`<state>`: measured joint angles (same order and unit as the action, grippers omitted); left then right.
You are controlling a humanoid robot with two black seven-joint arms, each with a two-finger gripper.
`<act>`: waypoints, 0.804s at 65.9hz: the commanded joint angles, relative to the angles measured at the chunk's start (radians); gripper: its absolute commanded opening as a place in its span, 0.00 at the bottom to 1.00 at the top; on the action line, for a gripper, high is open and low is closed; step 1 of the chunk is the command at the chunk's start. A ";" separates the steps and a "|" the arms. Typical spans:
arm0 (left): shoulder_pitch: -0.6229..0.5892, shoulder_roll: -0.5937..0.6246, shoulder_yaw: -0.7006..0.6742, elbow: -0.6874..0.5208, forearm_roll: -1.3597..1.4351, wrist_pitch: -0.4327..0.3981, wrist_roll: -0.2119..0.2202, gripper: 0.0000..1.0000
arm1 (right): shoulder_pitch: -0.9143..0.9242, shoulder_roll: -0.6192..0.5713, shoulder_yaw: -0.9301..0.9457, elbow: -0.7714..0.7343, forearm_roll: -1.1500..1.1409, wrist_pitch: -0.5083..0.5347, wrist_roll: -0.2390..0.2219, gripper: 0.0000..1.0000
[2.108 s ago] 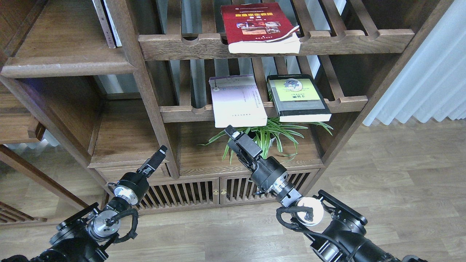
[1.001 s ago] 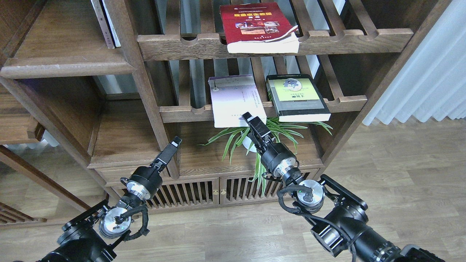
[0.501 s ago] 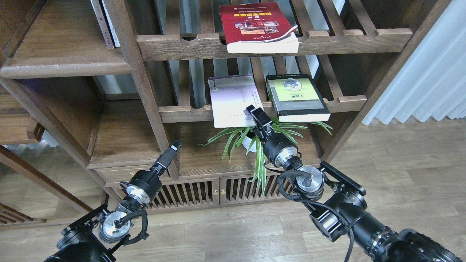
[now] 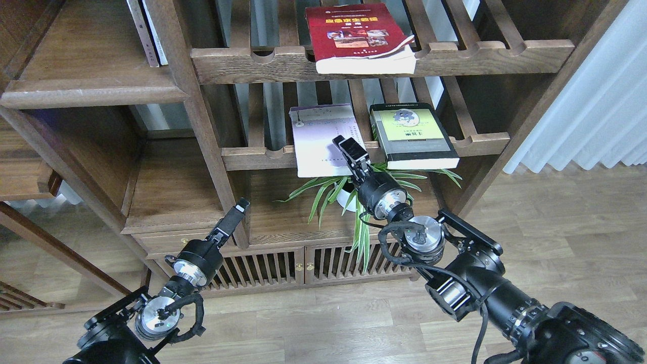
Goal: Organize books on shelf
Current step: 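Reach both grippers toward the white book on the middle shelf, then tip the white book off the shelf with the right gripper into both grippers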
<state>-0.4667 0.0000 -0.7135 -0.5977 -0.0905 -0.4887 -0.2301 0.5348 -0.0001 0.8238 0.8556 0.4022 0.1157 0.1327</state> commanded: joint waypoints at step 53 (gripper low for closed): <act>0.028 0.000 0.008 -0.235 -0.416 0.000 0.084 0.97 | -0.322 -0.107 -0.017 0.232 -0.006 0.373 -0.074 0.04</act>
<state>-0.4527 0.0000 -0.7277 -0.7266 -0.4041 -0.4887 -0.2058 0.2613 -0.0738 0.8081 1.0599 0.3957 0.4864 0.0785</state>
